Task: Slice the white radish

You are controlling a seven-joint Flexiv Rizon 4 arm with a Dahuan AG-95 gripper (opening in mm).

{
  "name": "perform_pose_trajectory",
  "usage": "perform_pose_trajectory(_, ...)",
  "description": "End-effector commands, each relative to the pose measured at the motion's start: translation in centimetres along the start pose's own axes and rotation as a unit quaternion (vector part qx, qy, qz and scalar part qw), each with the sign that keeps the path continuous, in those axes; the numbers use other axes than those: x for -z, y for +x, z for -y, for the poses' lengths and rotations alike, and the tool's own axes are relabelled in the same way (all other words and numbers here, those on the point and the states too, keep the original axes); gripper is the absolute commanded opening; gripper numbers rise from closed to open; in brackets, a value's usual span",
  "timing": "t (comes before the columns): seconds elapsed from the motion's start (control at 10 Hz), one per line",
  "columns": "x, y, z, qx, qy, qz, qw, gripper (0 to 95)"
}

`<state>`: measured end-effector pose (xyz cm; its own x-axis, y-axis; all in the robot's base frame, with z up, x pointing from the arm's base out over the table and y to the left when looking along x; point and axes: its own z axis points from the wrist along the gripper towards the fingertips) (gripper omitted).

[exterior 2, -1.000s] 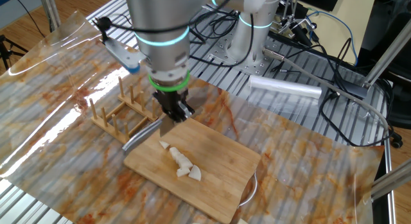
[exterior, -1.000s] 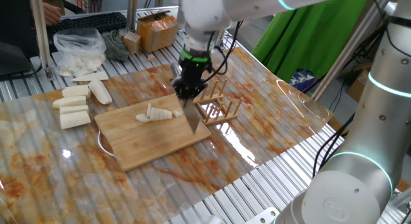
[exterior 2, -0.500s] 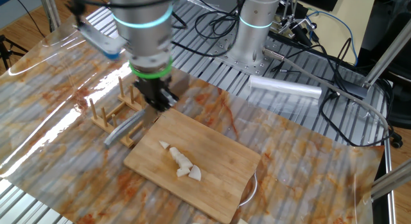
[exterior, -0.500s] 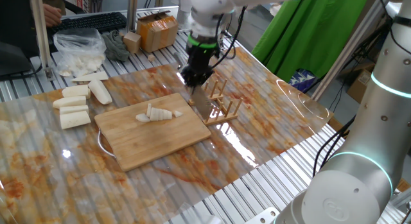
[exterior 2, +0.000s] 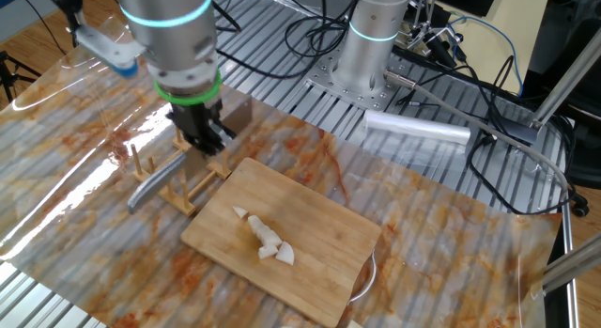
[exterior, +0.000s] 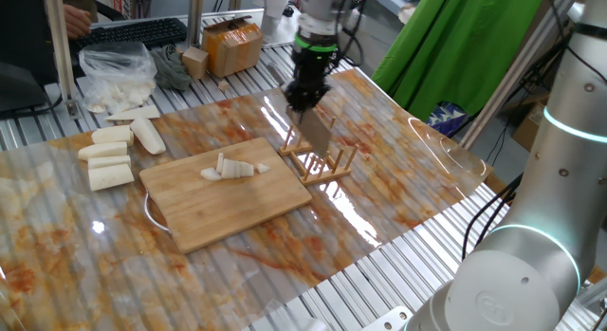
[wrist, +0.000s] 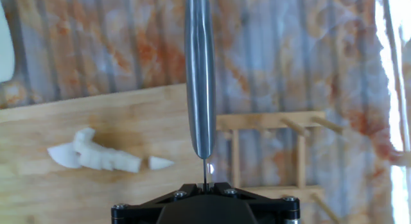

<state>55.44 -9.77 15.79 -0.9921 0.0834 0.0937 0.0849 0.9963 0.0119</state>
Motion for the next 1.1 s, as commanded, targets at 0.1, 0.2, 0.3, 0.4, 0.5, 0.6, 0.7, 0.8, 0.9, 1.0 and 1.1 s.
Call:
perform_pose_trajectory(0.1, -0.4, -0.3, 0.9, 0.0, 0.0, 0.0, 1.0, 0.0)
perform_pose_trajectory(0.2, -0.6, -0.4, 1.3, -0.001, 0.0, 0.002, 1.0, 0.0)
perform_pose_trajectory(0.3, -1.1, -0.6, 2.1, 0.002, -0.002, 0.004, 1.0, 0.0)
perform_pose_trajectory(0.4, -1.4, -0.7, 2.5, 0.001, -0.007, 0.003, 1.0, 0.0)
perform_pose_trajectory(0.5, -1.6, -0.8, 2.7, -0.001, -0.01, 0.003, 0.9999, 0.0)
perform_pose_trajectory(0.6, -2.0, -0.8, 3.0, -0.001, -0.01, 0.004, 0.9999, 0.0)
perform_pose_trajectory(0.7, -2.3, -0.8, 3.1, 0.0, -0.012, 0.003, 0.9999, 0.0)
perform_pose_trajectory(0.8, -2.6, -0.8, 3.2, 0.0, -0.013, 0.004, 0.9999, 0.0)
perform_pose_trajectory(0.9, -3.2, -0.7, 3.3, 0.0, -0.014, 0.005, 0.9999, 0.0)
perform_pose_trajectory(1.0, -3.8, -0.8, 3.4, 0.0, -0.017, 0.006, 0.9998, 0.0)
perform_pose_trajectory(1.1, -4.1, -0.9, 3.2, -0.001, -0.018, 0.006, 0.9998, 0.0)
